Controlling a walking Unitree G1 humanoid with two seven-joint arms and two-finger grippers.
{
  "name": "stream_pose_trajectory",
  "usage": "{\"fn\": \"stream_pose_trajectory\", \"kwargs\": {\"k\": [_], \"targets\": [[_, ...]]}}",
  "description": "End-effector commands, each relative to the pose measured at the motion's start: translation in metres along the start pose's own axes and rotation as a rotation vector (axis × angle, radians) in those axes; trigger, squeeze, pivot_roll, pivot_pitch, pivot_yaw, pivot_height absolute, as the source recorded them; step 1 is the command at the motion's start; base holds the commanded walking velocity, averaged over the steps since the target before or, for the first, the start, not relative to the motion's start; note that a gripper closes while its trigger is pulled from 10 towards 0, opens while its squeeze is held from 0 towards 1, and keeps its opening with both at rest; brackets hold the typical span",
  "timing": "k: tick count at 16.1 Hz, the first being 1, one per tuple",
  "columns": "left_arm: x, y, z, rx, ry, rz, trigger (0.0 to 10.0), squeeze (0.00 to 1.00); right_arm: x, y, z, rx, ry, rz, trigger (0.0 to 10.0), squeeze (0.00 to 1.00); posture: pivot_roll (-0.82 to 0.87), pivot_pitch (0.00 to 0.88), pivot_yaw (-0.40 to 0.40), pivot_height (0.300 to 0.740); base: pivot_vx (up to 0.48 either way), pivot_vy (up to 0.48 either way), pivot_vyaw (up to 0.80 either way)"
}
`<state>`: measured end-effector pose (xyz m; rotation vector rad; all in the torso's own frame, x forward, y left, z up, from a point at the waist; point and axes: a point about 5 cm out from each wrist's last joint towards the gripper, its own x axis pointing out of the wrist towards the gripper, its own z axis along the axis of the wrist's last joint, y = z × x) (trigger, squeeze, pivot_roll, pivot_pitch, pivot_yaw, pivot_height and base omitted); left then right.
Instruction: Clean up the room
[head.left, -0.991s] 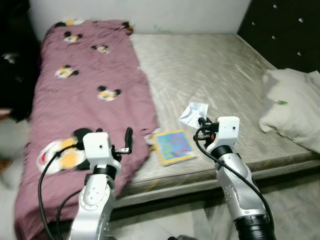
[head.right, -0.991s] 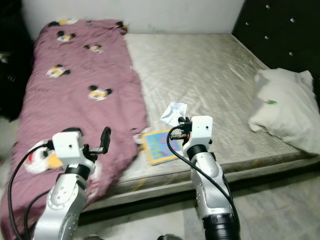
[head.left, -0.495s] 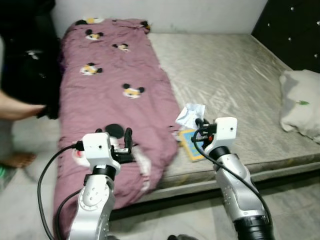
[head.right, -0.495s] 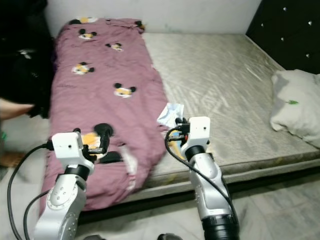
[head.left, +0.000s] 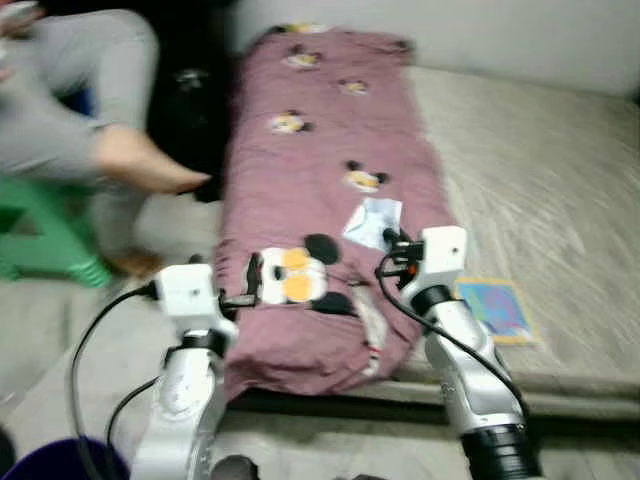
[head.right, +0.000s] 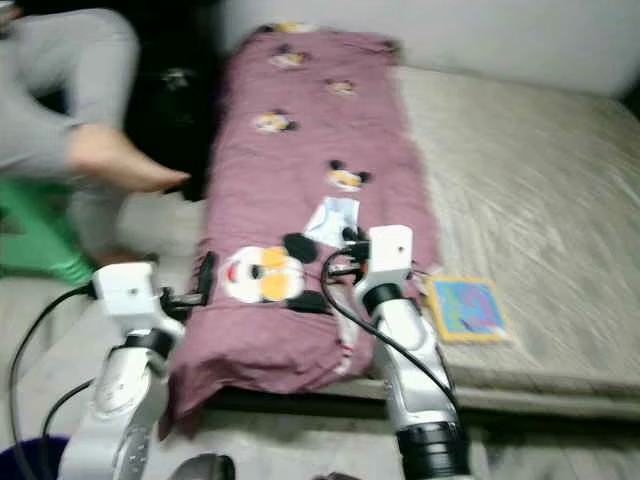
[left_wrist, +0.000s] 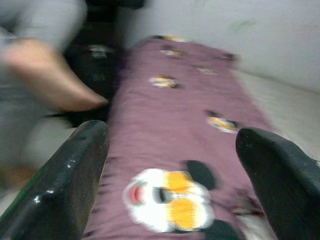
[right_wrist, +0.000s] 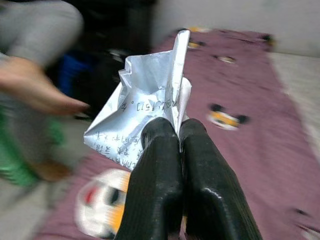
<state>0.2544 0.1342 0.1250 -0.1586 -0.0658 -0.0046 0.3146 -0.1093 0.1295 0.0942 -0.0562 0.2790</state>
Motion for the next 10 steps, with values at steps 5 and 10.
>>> {"fn": "stream_pose_trajectory", "kwargs": {"k": [5, 10], "targets": [[-0.0006, -0.0056, 0.0006, -0.019, -0.002, 0.008, 10.0, 0.00, -0.0024, -0.0030, -0.0011, -0.017, 0.004, 0.000, 10.0, 0.00, -0.03, 0.147, -0.103, 0.740, 0.000, 0.000, 0.80], [-0.0004, -0.0024, 0.0008, 0.024, -0.012, 0.027, 10.0, 0.00, -0.0031, -0.0013, -0.0019, -0.016, 0.006, 0.007, 10.0, 0.00, -0.03, 0.146, -0.100, 0.740, 0.000, 0.000, 0.80]]}}
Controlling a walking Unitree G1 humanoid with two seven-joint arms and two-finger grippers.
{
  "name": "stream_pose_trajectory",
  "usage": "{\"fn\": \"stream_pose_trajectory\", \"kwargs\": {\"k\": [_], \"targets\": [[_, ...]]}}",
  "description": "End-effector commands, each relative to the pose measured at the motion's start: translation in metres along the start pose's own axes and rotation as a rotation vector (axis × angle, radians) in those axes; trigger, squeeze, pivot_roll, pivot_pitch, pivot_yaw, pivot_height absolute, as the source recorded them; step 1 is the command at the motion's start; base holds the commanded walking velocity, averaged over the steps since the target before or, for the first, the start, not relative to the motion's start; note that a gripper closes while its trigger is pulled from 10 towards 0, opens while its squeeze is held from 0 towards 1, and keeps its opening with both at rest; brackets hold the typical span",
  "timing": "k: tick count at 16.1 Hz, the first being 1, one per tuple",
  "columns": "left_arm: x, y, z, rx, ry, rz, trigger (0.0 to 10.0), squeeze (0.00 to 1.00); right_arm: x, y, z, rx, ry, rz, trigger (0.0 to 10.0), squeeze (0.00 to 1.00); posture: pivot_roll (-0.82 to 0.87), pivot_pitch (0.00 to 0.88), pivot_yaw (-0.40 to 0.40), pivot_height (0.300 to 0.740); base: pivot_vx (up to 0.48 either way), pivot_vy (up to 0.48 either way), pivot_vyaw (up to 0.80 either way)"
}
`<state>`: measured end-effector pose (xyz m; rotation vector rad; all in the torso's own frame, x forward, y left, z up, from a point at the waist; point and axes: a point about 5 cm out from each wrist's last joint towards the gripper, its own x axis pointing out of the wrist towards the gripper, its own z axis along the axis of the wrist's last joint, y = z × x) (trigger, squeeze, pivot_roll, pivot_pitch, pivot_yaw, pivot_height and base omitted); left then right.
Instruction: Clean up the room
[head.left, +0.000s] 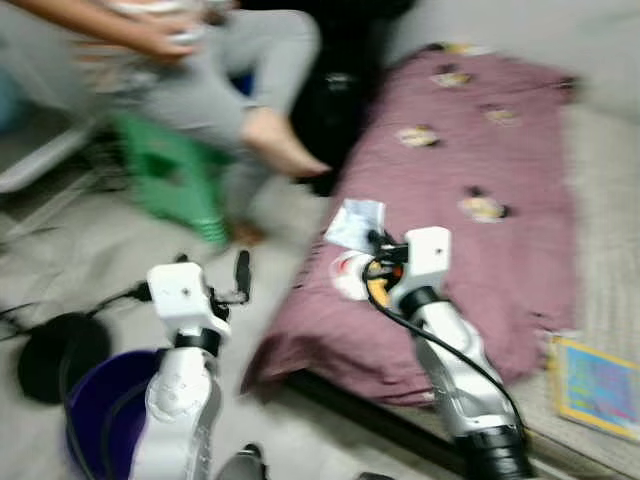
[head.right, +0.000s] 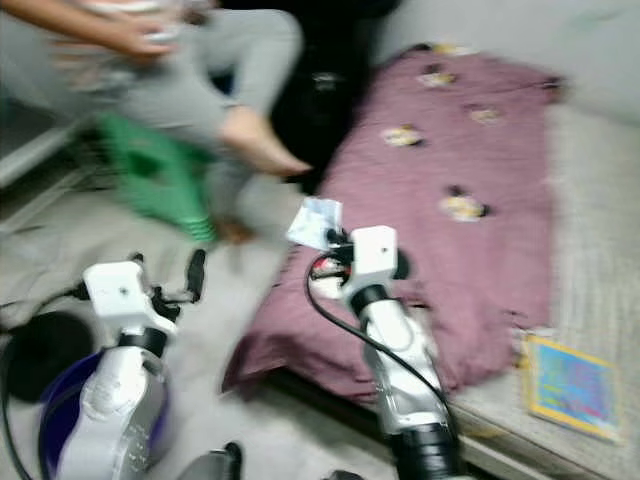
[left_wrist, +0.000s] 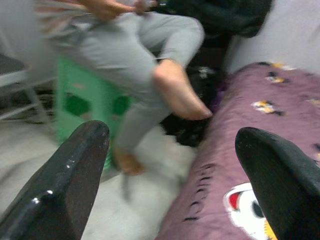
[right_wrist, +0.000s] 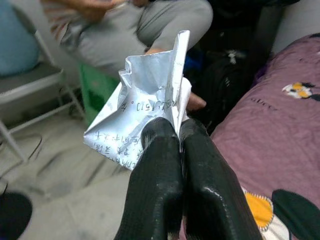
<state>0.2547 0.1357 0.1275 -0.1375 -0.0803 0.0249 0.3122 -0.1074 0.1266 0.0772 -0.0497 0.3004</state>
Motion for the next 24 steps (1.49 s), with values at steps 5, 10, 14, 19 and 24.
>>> {"fn": "stream_pose_trajectory", "kwargs": {"k": [5, 10, 14, 19, 24], "targets": [[0.000, -0.003, -0.001, -0.007, 0.003, -0.013, 10.0, 0.00, 0.001, -0.003, 0.001, 0.000, -0.007, -0.007, 10.0, 0.00, -0.02, 0.139, -0.100, 0.740, 0.000, 0.000, 0.80], [0.001, -0.003, -0.002, 0.002, 0.001, -0.011, 10.0, 0.00, 0.004, -0.001, 0.002, -0.004, -0.010, 0.010, 10.0, 0.00, -0.02, 0.132, -0.101, 0.740, 0.000, 0.000, 0.80], [0.002, -0.002, -0.002, 0.004, -0.001, -0.005, 10.0, 0.00, 0.005, 0.001, 0.002, -0.003, -0.011, 0.019, 10.0, 0.00, -0.02, 0.128, -0.105, 0.740, 0.000, 0.000, 0.79], [0.003, -0.002, -0.001, 0.005, -0.009, 0.002, 10.0, 0.00, 0.006, 0.004, 0.000, 0.019, -0.005, 0.038, 10.0, 0.00, -0.01, 0.125, -0.121, 0.740, 0.000, 0.000, 0.64], [-0.004, 0.009, 0.004, 0.007, -0.038, 0.092, 10.0, 0.00, 0.017, 0.018, 0.001, 0.027, 0.008, 0.120, 10.0, 0.00, 0.04, 0.128, -0.190, 0.740, 0.000, 0.000, 0.00]]}}
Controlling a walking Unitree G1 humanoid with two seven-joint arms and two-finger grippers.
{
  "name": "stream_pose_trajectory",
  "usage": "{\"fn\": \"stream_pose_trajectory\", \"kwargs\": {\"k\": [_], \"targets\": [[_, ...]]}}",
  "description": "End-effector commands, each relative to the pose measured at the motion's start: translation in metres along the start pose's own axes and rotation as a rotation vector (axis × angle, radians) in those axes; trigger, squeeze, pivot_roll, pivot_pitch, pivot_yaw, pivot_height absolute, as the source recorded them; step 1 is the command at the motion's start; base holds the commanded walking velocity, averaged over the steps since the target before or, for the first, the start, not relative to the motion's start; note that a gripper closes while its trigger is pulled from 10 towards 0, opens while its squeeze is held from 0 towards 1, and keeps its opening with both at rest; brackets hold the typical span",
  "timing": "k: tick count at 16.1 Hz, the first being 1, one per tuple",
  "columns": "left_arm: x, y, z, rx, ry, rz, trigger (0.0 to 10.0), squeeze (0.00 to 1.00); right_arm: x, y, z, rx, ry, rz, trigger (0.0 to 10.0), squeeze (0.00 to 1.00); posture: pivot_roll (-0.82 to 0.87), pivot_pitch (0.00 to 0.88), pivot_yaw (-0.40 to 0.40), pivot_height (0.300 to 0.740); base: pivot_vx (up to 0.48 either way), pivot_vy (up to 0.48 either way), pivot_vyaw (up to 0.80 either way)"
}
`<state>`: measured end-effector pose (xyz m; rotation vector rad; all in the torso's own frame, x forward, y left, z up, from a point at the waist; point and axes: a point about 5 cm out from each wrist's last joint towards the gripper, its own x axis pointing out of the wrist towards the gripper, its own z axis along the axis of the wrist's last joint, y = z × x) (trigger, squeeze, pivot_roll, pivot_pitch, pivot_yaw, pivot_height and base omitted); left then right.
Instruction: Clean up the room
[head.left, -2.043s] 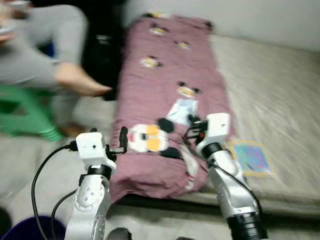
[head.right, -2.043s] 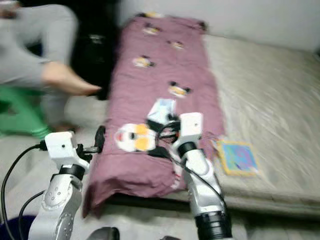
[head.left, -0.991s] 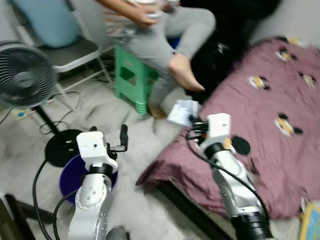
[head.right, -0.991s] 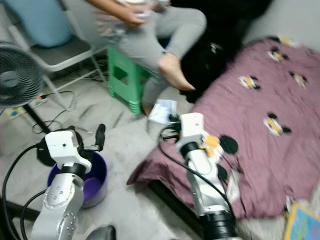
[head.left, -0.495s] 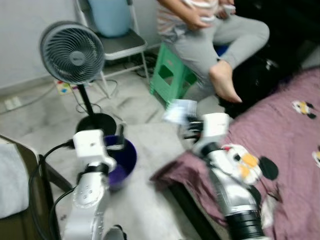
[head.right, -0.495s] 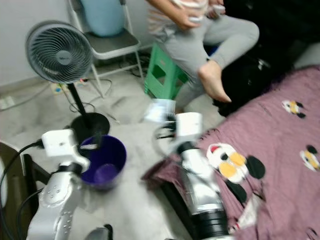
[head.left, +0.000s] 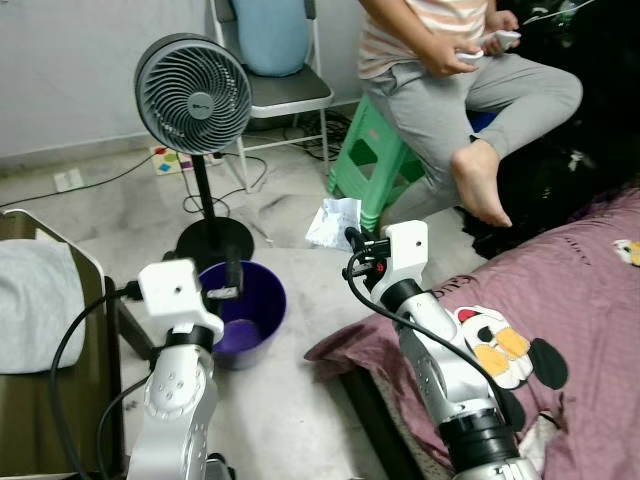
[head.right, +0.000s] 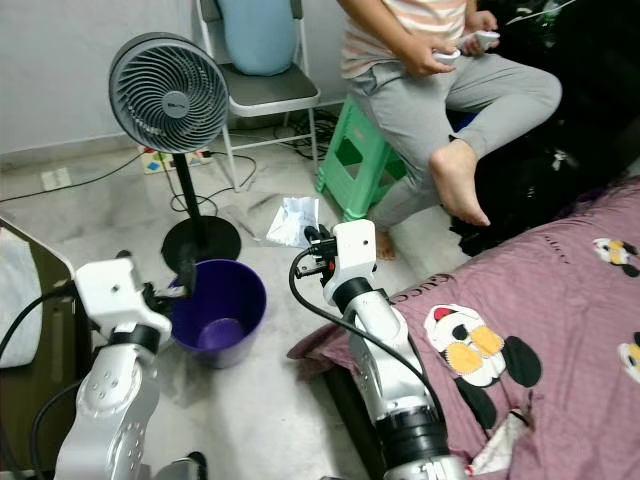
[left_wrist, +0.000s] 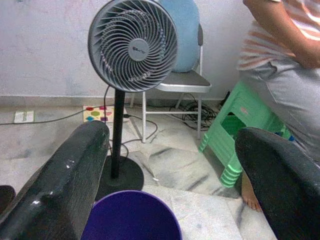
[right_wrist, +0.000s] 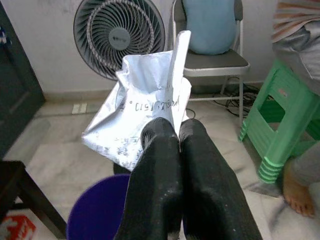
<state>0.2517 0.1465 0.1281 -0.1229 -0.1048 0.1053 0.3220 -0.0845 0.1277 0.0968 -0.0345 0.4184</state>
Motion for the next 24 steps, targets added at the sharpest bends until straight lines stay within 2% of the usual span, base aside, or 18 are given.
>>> {"fn": "stream_pose_trajectory", "kwargs": {"k": [1, 3, 6, 8, 12, 14, 18, 21, 24], "targets": [[-0.004, 0.000, 0.000, -0.012, -0.004, 0.030, 10.0, 0.00, 0.003, 0.001, 0.003, 0.001, -0.009, 0.016, 10.0, 0.00, 0.04, 0.129, -0.198, 0.740, 0.000, 0.000, 0.00], [-0.005, -0.001, -0.001, -0.012, -0.002, 0.032, 10.0, 0.00, 0.005, 0.002, 0.004, 0.002, -0.010, 0.019, 10.0, 0.00, 0.04, 0.129, -0.199, 0.740, 0.000, 0.000, 0.00], [-0.002, -0.003, -0.001, -0.007, 0.002, 0.008, 10.0, 0.00, 0.003, -0.001, 0.003, 0.006, -0.019, -0.003, 10.0, 0.00, 0.02, 0.127, -0.157, 0.740, 0.000, 0.000, 0.00], [0.007, -0.012, -0.001, 0.000, 0.014, -0.080, 10.0, 0.00, -0.007, -0.011, 0.001, 0.015, -0.039, -0.091, 10.0, 0.00, -0.02, 0.124, -0.078, 0.740, 0.000, 0.000, 0.00], [0.018, -0.022, -0.002, 0.001, 0.029, -0.176, 10.0, 0.00, -0.024, -0.019, -0.002, 0.020, -0.056, -0.188, 10.0, 0.00, -0.07, 0.122, 0.011, 0.740, 0.000, 0.000, 0.00], [0.023, -0.035, -0.002, 0.004, 0.031, -0.238, 10.0, 0.00, -0.034, -0.029, -0.003, 0.014, -0.063, -0.250, 10.0, 0.00, -0.10, 0.113, 0.041, 0.740, 0.000, 0.000, 0.00], [0.029, -0.035, -0.004, 0.010, 0.028, -0.254, 10.0, 0.00, -0.026, -0.032, 0.006, -0.001, -0.082, -0.245, 10.0, 0.00, -0.10, 0.118, 0.030, 0.740, 0.000, 0.000, 0.00], [0.025, -0.038, -0.007, 0.016, 0.047, -0.283, 10.0, 0.00, -0.034, -0.039, 0.003, 0.020, -0.089, -0.318, 10.0, 0.00, -0.10, 0.128, 0.081, 0.740, 0.000, 0.000, 0.00], [0.031, -0.043, -0.009, 0.026, 0.057, -0.330, 10.0, 0.00, -0.040, -0.038, 0.000, 0.016, -0.101, -0.368, 10.0, 0.00, -0.13, 0.122, 0.152, 0.740, 0.000, 0.000, 0.00]]}}
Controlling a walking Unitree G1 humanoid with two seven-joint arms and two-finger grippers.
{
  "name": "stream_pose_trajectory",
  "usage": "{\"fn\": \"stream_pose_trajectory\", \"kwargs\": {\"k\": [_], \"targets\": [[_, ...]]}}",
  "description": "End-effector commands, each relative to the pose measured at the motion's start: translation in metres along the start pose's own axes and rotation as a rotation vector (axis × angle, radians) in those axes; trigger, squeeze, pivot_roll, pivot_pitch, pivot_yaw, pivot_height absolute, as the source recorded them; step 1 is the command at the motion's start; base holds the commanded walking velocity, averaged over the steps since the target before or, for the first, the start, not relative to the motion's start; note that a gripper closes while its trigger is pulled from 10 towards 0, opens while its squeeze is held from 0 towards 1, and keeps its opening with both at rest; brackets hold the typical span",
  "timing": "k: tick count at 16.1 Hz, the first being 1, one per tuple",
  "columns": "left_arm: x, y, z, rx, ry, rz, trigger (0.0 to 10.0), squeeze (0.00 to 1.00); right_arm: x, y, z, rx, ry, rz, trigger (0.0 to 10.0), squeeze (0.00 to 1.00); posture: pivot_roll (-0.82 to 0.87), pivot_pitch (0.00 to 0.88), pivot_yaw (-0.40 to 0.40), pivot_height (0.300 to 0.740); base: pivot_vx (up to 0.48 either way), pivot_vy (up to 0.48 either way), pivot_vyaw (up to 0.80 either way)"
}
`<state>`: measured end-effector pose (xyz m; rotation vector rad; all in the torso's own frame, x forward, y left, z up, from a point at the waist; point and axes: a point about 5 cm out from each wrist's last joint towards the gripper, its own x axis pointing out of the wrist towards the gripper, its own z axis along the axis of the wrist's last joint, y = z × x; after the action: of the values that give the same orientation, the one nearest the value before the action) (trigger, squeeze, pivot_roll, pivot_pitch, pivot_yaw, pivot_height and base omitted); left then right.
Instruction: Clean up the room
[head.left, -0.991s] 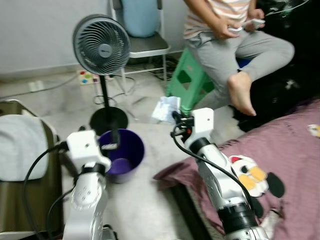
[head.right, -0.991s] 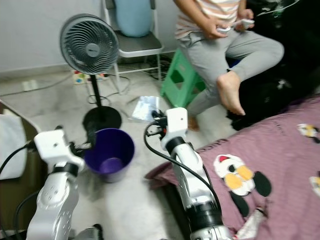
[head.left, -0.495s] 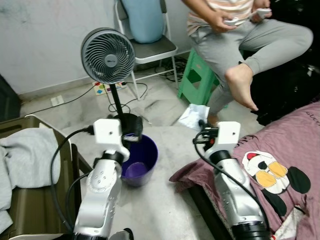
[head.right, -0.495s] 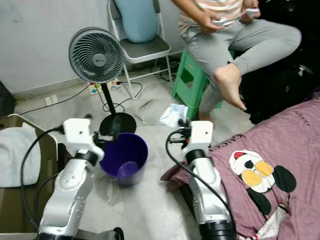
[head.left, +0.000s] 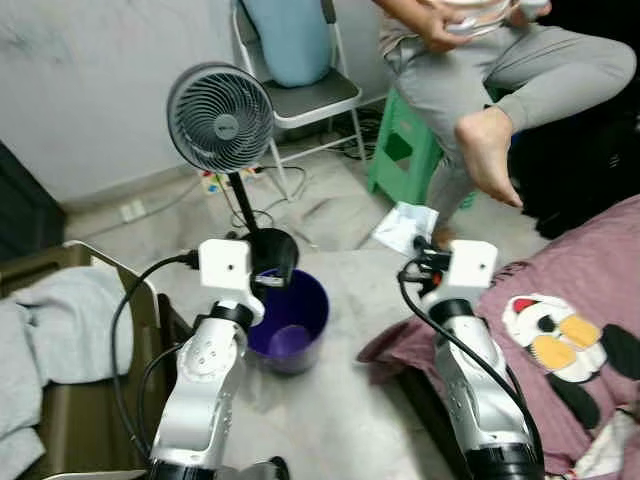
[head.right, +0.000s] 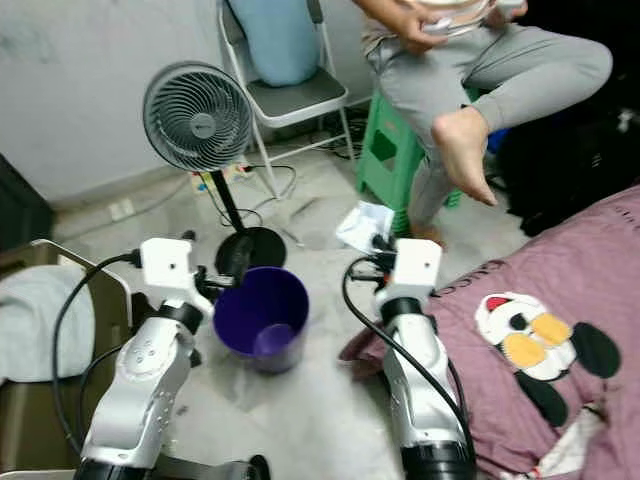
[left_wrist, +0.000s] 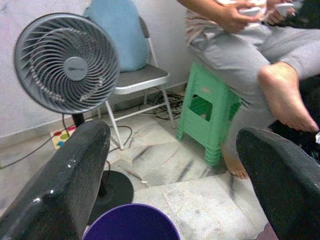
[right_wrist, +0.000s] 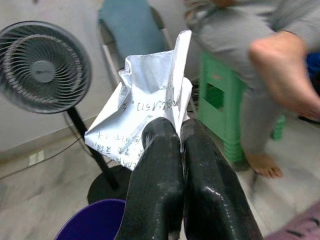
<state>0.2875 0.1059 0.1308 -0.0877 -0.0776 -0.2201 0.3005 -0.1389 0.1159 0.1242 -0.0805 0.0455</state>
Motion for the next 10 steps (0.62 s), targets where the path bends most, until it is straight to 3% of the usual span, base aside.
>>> {"fn": "stream_pose_trajectory", "kwargs": {"k": [1, 6, 10], "targets": [[0.003, 0.002, -0.001, 0.006, 0.012, -0.009, 10.0, 0.00, -0.001, 0.008, 0.010, -0.026, -0.057, 0.010, 10.0, 0.00, -0.14, 0.120, 0.161, 0.740, 0.000, 0.000, 0.00], [0.004, 0.005, 0.005, 0.027, -0.002, -0.007, 10.0, 0.00, 0.000, 0.017, 0.014, -0.012, -0.060, 0.040, 10.0, 0.00, -0.13, 0.152, 0.122, 0.740, 0.000, 0.000, 0.00], [-0.006, 0.006, 0.001, 0.026, 0.008, 0.025, 10.0, 0.00, 0.004, 0.020, 0.006, -0.001, -0.022, 0.065, 10.0, 0.00, -0.06, 0.145, 0.076, 0.740, 0.000, 0.000, 0.00]]}}
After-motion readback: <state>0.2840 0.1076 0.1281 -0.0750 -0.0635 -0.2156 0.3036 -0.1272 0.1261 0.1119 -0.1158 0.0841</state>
